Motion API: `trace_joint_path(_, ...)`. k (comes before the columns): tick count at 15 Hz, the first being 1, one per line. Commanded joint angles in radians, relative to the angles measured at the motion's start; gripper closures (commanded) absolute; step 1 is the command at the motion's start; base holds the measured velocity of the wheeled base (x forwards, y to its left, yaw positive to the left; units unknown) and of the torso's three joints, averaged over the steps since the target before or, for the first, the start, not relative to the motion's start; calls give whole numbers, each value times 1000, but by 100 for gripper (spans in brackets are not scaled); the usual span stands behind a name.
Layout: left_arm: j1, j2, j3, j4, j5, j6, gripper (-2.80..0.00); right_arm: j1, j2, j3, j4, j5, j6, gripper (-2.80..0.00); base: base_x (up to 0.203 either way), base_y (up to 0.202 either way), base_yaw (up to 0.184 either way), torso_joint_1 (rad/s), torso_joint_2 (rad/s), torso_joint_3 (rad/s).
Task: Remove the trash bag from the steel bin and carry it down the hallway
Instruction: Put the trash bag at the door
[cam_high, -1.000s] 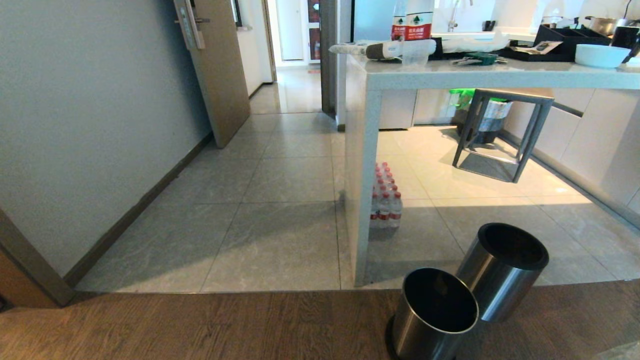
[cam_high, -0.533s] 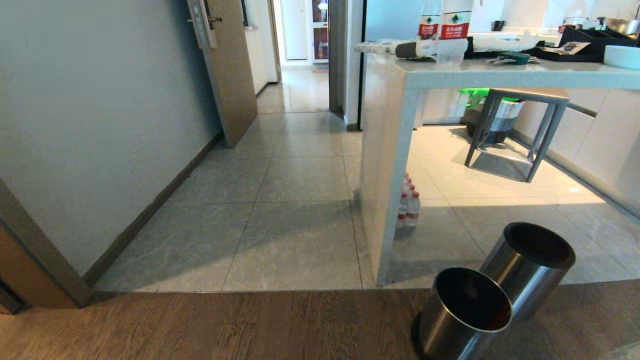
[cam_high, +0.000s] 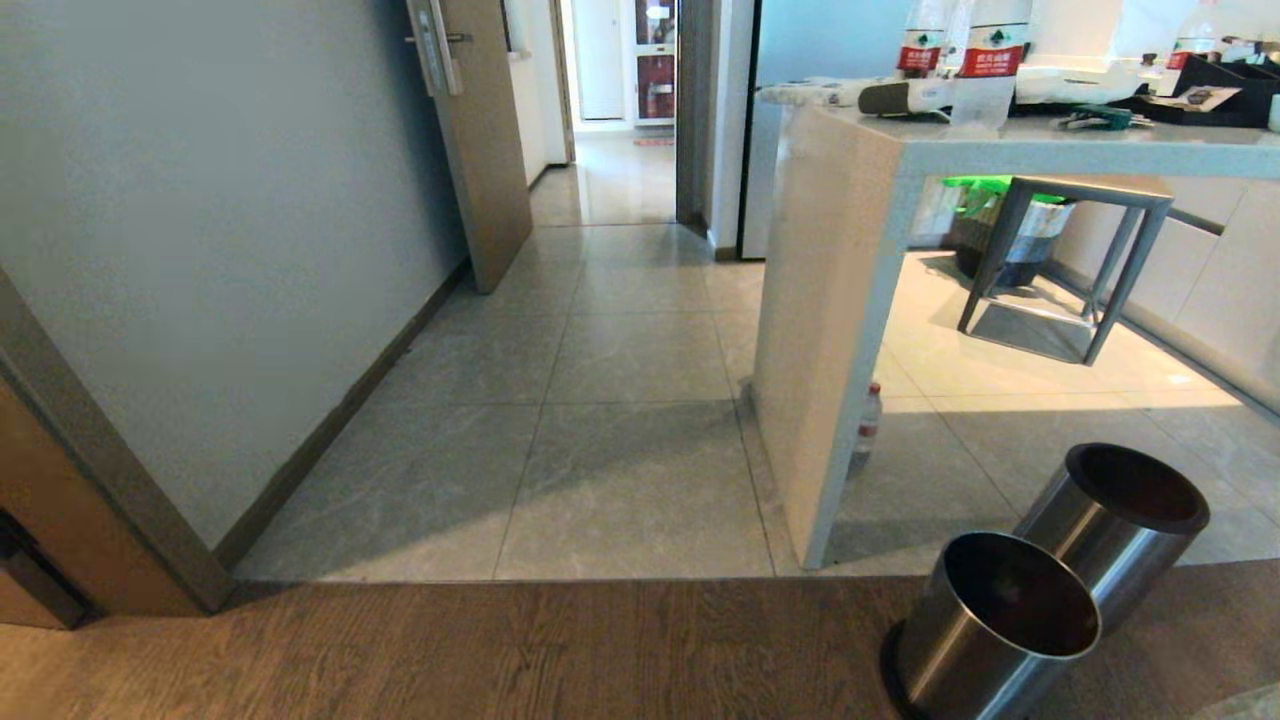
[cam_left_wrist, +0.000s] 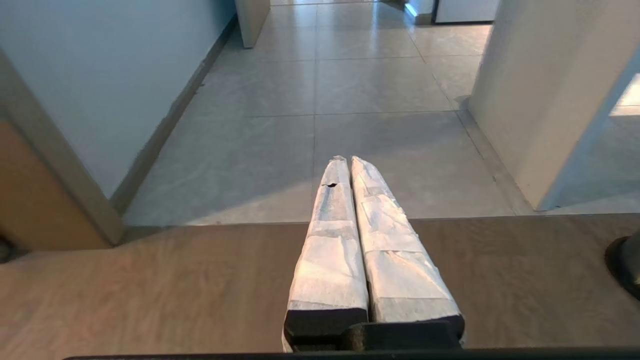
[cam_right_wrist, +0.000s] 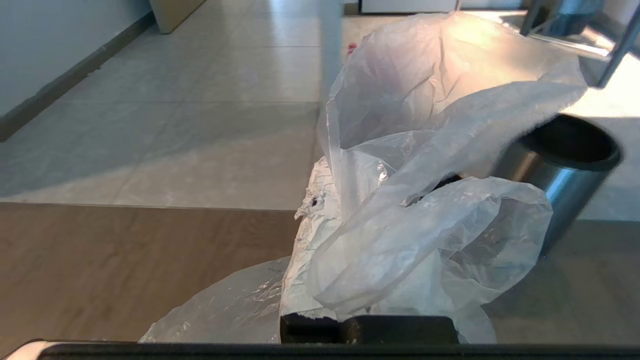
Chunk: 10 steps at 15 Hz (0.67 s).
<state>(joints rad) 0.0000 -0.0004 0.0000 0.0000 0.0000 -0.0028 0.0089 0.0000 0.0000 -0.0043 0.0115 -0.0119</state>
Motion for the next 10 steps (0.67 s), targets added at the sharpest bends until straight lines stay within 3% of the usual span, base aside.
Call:
trace_joint_path(1,0,0,0,0,0,0,0,0,2,0,0,1,0,0,0,197,-1,7,2,-2)
trace_joint_path(10,0,0,0,0,0,3,0,0,2,0,0,1,0,0,0,179,0,1,3,4)
